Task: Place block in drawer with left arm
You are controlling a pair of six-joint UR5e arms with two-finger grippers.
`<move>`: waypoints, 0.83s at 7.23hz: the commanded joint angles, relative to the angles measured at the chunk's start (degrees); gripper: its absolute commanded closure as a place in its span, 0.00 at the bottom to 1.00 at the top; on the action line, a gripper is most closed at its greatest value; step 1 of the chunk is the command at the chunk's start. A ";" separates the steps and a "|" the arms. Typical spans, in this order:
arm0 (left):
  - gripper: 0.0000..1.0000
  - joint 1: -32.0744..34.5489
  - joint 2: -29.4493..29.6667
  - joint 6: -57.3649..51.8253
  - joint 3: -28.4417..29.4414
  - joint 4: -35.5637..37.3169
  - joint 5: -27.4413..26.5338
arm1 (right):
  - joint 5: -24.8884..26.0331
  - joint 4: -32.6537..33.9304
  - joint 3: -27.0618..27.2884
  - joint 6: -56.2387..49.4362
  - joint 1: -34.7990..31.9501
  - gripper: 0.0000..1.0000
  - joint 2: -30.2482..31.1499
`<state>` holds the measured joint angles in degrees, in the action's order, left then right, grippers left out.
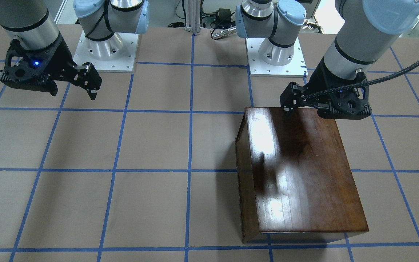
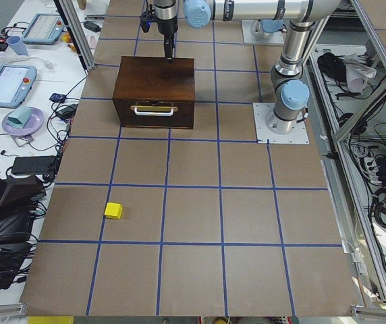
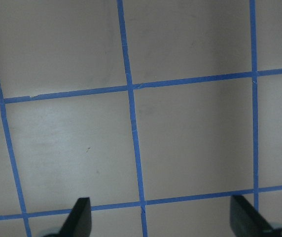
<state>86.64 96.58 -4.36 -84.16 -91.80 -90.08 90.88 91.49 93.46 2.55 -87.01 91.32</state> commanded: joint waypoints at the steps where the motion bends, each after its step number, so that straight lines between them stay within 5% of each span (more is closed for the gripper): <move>1: 0.00 -0.06 0.10 0.32 0.31 0.04 1.04 | 0.00 0.00 -0.03 0.00 0.00 0.00 0.00; 6: 0.00 -14.99 1.94 -11.85 2.25 4.68 1.23 | 0.00 0.00 -0.03 0.00 0.00 0.00 0.00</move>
<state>75.12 97.57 -10.76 -82.39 -89.11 -88.83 90.88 91.50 93.43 2.55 -87.01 91.32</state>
